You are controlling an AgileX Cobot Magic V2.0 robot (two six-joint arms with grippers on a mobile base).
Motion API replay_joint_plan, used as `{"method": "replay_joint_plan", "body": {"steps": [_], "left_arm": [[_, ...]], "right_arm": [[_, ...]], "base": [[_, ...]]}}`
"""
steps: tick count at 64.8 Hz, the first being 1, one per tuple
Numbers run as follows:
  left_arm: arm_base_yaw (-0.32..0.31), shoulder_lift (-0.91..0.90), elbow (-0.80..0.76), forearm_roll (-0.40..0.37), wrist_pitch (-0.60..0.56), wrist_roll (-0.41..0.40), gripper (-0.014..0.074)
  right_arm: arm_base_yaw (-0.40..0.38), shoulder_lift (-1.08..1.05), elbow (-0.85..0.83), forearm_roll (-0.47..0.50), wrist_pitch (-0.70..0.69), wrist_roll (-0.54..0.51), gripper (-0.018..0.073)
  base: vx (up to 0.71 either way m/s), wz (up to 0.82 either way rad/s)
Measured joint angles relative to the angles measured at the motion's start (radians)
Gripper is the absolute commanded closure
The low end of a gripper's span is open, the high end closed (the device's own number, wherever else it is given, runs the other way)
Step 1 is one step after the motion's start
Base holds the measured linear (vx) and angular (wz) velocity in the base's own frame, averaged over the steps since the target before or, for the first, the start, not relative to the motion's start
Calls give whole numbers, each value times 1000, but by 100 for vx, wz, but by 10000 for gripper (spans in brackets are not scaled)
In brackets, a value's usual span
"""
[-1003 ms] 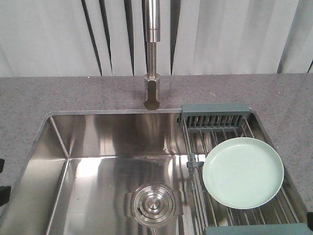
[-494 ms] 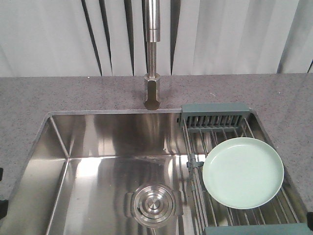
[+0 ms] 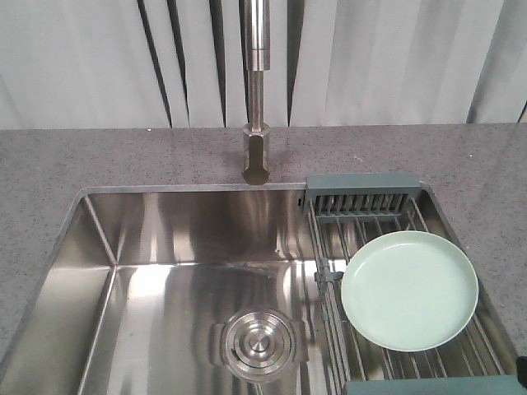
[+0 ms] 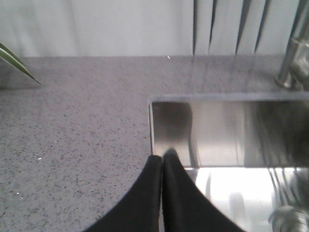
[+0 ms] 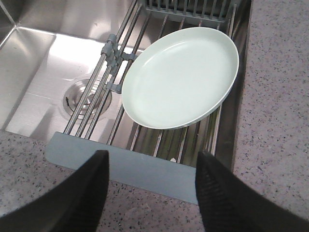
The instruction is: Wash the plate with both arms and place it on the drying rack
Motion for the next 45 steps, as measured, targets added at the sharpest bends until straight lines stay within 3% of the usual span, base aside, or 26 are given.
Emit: {"method": "replay_joint_plan", "body": {"steps": [6, 15, 45], "left_arm": [[62, -114, 89, -34, -78, 1, 603], [105, -233, 200, -52, -161, 1, 603], [108, -313, 357, -52, -354, 3, 603]], "right_arm": [[0, 0, 0, 0, 0, 0, 159], [0, 0, 0, 2, 0, 0, 159], [0, 0, 0, 2, 0, 0, 159]], "base": [[0, 0], [0, 0], [0, 0]]}}
